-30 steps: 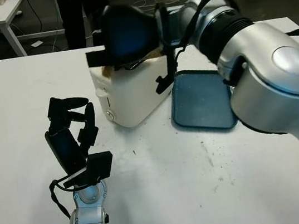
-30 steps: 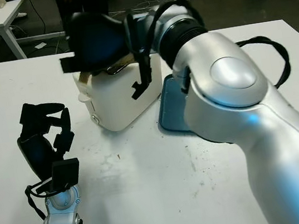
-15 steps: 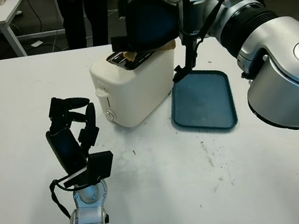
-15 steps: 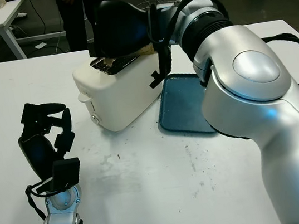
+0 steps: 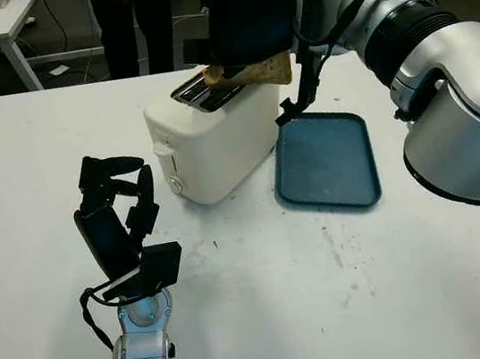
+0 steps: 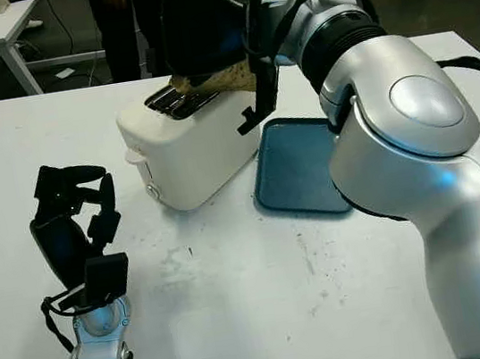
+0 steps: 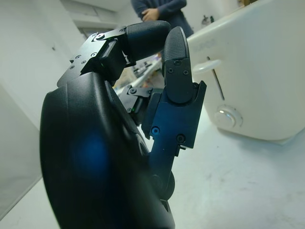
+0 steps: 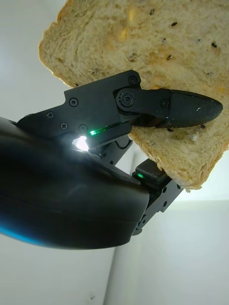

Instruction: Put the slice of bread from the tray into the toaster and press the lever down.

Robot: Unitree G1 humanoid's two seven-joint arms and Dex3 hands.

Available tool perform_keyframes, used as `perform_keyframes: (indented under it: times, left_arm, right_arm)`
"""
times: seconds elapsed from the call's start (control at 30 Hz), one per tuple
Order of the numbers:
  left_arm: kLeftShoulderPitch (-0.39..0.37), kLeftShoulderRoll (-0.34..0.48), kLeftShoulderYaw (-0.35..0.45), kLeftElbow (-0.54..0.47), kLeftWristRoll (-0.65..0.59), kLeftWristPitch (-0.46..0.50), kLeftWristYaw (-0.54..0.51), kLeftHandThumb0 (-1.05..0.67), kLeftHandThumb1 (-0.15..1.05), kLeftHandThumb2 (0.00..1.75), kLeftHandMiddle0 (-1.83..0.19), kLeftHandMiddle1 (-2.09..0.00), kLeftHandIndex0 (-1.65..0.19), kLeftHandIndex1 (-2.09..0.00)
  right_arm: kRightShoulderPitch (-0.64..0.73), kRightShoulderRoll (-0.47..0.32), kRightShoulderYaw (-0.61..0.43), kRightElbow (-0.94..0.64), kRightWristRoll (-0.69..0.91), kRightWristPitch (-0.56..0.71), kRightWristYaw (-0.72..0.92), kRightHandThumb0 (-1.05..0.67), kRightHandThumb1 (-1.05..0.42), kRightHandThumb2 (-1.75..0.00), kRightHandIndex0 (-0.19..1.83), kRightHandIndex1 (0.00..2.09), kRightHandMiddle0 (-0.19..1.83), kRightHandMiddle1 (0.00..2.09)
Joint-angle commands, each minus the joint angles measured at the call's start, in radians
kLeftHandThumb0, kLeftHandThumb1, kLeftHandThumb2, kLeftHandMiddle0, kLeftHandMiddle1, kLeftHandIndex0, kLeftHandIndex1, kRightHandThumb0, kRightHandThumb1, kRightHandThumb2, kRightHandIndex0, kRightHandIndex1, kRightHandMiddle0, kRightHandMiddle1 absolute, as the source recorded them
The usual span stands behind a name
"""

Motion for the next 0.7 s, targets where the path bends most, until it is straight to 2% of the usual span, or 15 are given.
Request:
perform_keyframes:
  times: [0.0,0.5,0.67]
  left_arm:
    - [0.001,-0.011,-0.004,-0.001,-0.003,-0.01,0.003,-0.48,0.92,0.37,-0.62,-1.71,-0.46,-1.47]
    - [-0.002,-0.012,-0.006,0.004,0.001,-0.009,0.01,-0.49,0.92,0.37,-0.63,-1.72,-0.46,-1.47]
    - [-0.003,-0.011,-0.007,0.005,-0.002,-0.011,0.008,-0.5,0.92,0.37,-0.63,-1.72,-0.46,-1.48]
  right_arm:
    - [-0.016,0.003,-0.016,-0.001,0.017,-0.02,-0.001,-0.65,-0.92,-0.51,1.11,1.75,0.85,1.75]
    - [-0.03,-0.011,0.003,-0.006,-0.004,-0.038,-0.061,-0.65,-0.92,-0.48,1.16,1.75,0.9,1.75]
    - [-0.032,-0.022,0.012,-0.004,-0.006,-0.048,-0.065,-0.63,-0.92,-0.53,1.13,1.75,0.88,1.75]
